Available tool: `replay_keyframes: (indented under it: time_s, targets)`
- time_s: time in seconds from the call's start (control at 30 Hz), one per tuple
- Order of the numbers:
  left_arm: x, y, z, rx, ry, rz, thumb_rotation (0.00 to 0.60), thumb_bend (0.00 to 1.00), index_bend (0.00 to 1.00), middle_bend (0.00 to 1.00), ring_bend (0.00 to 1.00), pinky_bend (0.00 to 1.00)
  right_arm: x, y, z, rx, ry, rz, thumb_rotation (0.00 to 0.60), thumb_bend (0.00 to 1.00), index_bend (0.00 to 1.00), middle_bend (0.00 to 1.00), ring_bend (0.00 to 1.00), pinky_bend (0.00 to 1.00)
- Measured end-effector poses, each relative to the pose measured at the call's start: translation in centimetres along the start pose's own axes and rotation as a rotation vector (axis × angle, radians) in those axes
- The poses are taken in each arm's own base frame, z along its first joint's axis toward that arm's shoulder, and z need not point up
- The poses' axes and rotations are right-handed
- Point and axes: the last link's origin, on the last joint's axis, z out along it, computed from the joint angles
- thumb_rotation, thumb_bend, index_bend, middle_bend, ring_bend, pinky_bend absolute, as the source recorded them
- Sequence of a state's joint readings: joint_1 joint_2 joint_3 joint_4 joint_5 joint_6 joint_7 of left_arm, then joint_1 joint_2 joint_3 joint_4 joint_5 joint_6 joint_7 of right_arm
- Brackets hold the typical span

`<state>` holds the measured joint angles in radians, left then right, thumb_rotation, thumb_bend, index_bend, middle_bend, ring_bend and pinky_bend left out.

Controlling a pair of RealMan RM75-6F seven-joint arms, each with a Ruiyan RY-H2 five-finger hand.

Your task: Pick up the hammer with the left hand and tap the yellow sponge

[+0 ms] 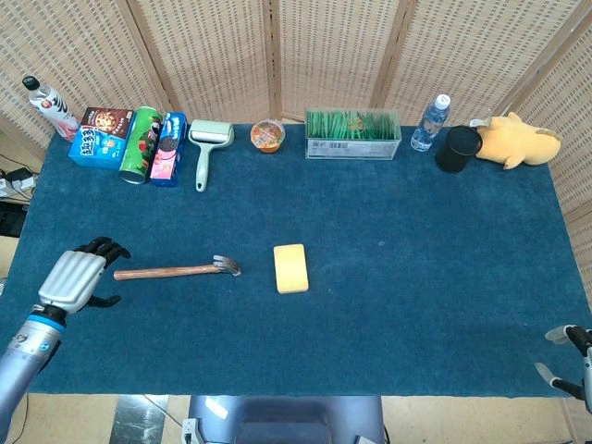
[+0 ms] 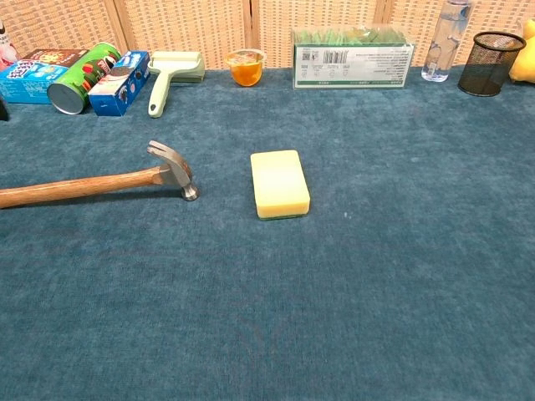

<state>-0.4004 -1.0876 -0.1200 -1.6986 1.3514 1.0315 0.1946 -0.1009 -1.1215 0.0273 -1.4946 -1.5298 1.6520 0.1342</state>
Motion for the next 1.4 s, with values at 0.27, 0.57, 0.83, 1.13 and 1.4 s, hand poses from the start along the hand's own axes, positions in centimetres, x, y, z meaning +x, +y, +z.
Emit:
replay_keyframes:
  time_s: [0.27, 0.57, 0.83, 1.13, 1.4]
  targets:
    - [-1.3, 2.0, 3.5, -0.028, -0.051, -0.008, 0.600, 0.18, 0.29, 0.27, 0.16, 0.33, 0.2, 0.5, -0.2, -0.018, 0.004, -0.003, 0.600, 0.10, 0.45, 0.49, 0.46, 0.34]
    - [-3.6, 4.1, 6.8, -0.037, -0.118, -0.050, 0.600, 0.23, 0.29, 0.27, 0.18, 0.36, 0.4, 0.8, -0.5, -0.037, 0.007, -0.011, 0.600, 0.10, 0.45, 0.49, 0.46, 0.34]
    - [-5.7, 6.4, 9.3, -0.058, -0.131, -0.109, 0.600, 0.24, 0.32, 0.28, 0.21, 0.38, 0.8, 1.1, -1.1, -0.064, 0.021, -0.020, 0.600, 0.10, 0.45, 0.49, 0.47, 0.34]
    - [-6.8, 7.9, 10.5, -0.088, -0.138, -0.139, 0.600, 0.29, 0.38, 0.34, 0.27, 0.42, 1.1, 1.3, -1.6, -0.081, 0.021, -0.029, 0.600, 0.10, 0.45, 0.49, 0.47, 0.34]
    - [-7.1, 8.3, 11.2, -0.099, -0.121, -0.123, 0.600, 0.44, 0.64, 0.56, 0.50, 0.59, 1.1, 1.5, -1.7, -0.100, 0.016, -0.030, 0.600, 0.10, 0.45, 0.49, 0.47, 0.34]
